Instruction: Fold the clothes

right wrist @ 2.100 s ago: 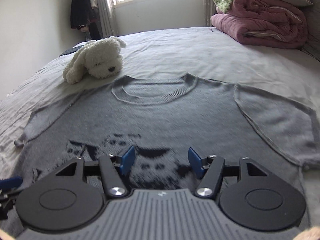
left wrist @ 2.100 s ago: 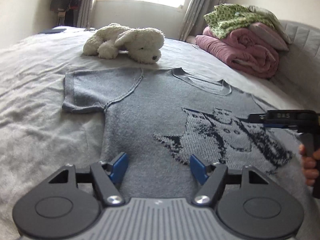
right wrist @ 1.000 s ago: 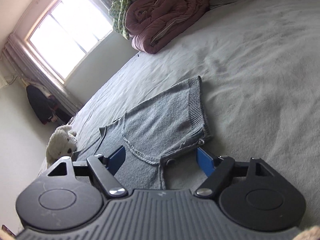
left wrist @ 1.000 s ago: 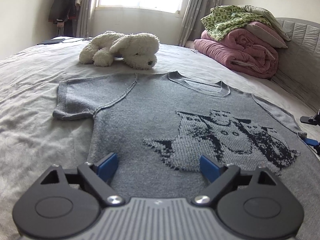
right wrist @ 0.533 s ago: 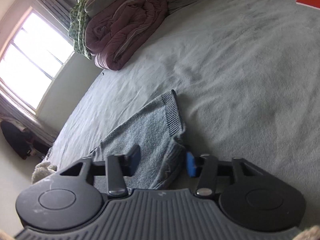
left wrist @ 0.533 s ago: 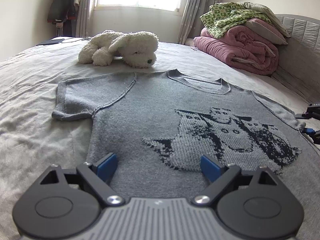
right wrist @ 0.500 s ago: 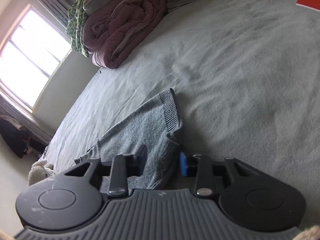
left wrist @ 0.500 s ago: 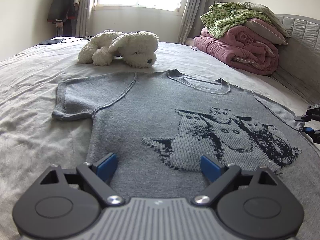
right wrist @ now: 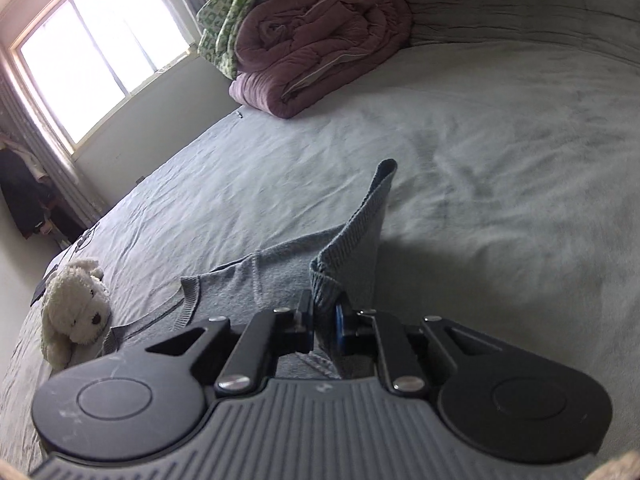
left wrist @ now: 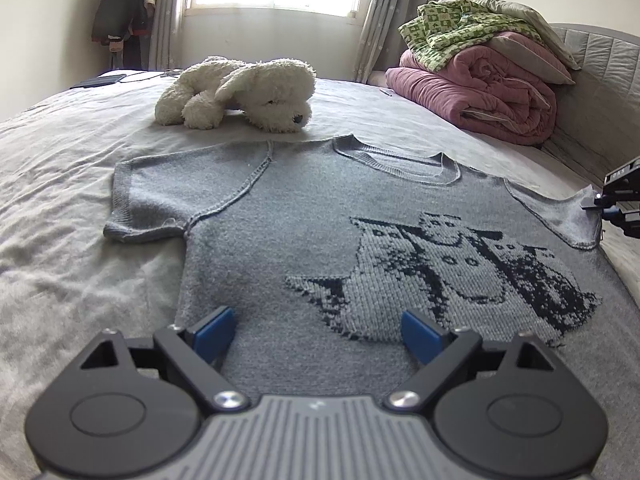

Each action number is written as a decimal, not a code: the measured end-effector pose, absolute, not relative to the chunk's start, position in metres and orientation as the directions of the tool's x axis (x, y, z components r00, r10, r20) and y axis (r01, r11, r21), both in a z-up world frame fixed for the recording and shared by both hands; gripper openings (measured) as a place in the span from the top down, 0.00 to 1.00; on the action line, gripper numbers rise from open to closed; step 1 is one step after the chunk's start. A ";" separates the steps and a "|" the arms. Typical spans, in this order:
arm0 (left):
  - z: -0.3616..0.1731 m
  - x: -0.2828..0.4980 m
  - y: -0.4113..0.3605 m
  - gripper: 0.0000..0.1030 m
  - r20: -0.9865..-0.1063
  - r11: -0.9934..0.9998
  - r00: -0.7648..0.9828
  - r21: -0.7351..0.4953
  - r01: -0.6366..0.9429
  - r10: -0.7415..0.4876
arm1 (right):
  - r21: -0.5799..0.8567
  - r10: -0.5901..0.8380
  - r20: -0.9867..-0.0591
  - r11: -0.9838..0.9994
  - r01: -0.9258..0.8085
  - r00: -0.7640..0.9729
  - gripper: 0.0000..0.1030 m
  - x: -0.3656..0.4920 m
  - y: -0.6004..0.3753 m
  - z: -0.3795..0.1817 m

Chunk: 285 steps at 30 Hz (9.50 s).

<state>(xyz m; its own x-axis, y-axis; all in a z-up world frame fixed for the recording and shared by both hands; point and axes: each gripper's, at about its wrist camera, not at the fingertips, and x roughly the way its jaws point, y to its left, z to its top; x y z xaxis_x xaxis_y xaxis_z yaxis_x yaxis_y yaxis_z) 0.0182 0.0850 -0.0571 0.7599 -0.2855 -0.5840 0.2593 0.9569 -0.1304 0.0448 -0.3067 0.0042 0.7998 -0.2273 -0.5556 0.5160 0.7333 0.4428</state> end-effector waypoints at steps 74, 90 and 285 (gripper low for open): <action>-0.043 0.113 -0.120 0.97 -0.575 0.742 0.627 0.052 0.669 -0.525 | 0.812 0.289 -0.406 0.550 0.197 0.867 0.45 0.034 -0.338 -0.054; -0.089 0.156 -0.063 0.92 -0.449 0.692 0.545 -0.596 0.408 -0.708 | 0.752 0.199 -0.395 0.631 0.191 0.897 0.43 0.033 -0.321 -0.048; -0.045 -0.099 -0.009 0.87 -0.491 0.507 0.241 -0.534 0.676 -0.838 | -0.079 0.023 -0.762 0.989 -0.127 0.648 0.90 -0.188 -0.170 -0.014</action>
<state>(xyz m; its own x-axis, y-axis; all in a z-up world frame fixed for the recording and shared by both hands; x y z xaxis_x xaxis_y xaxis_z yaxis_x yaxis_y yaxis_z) -0.0993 -0.0089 -0.0452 0.2406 -0.8375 -0.4906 0.6761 0.5073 -0.5344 -0.1880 -0.1704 -0.0140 0.6476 0.0229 -0.7617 -0.1275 0.9887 -0.0786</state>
